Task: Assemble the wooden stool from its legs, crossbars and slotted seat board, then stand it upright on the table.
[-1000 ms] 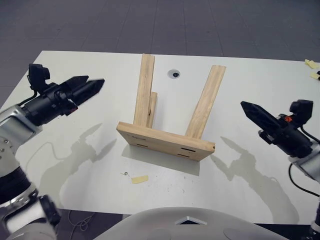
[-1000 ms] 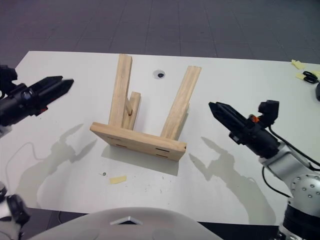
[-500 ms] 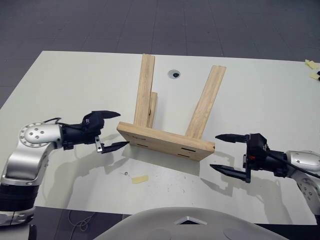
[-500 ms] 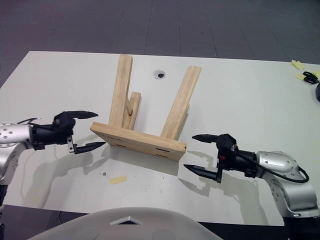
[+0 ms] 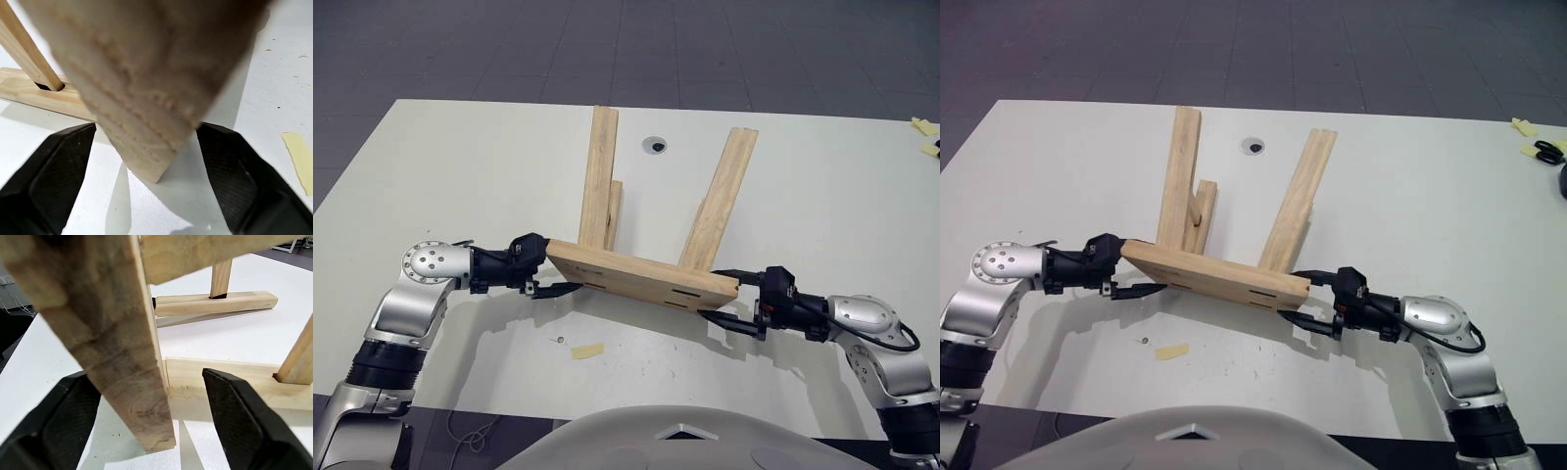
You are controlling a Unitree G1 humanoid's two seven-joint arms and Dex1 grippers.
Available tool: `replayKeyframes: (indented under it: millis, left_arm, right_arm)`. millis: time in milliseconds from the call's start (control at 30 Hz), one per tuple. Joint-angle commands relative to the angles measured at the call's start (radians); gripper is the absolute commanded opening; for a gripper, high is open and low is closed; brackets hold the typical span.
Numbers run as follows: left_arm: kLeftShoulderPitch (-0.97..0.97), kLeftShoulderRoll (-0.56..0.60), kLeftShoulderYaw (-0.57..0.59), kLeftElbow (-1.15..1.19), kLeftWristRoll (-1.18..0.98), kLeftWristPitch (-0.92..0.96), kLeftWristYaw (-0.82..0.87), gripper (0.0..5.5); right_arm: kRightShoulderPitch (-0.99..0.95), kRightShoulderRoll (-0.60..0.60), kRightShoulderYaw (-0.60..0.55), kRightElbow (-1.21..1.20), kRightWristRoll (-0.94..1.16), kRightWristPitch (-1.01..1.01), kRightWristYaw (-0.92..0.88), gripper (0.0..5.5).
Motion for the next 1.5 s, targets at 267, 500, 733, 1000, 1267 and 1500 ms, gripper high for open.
replayKeyframes:
  millis: [267, 500, 733, 1000, 1267, 1500]
  left_arm:
    - [-0.047, -0.023, 0.049, -0.247, -0.326, 0.409, 0.031, 1.91]
    - [-0.200, 0.018, 0.187, -0.313, -0.755, 0.843, 0.024, 1.90]
    - [-0.473, -0.184, 0.326, -0.096, -1.229, 0.894, 0.648, 1.84]
    - [-0.399, -0.414, 0.348, -0.105, -1.401, 0.633, 1.412, 1.84]
    - [-0.457, -0.446, 0.445, 0.084, -1.248, 0.542, 1.537, 2.04]
    - [-0.507, -0.412, 0.533, 0.200, -1.147, 0.471, 1.427, 3.26]
  right_arm:
    - [-0.084, -0.021, 0.028, 0.104, 0.043, 0.105, 0.063, 1.75]
    - [-0.305, -0.108, -0.160, 0.054, 0.687, 0.768, -0.029, 1.75]
    - [-0.566, -0.039, -0.222, 0.075, 1.401, 0.645, -0.618, 1.74]
    - [-0.579, 0.153, -0.237, -0.017, 1.450, 0.373, -1.131, 1.74]
    - [-0.627, 0.238, -0.339, 0.141, 1.168, 0.235, -1.226, 2.99]
    - [-0.509, 0.335, -0.381, 0.070, 1.049, 0.206, -1.203, 4.21]
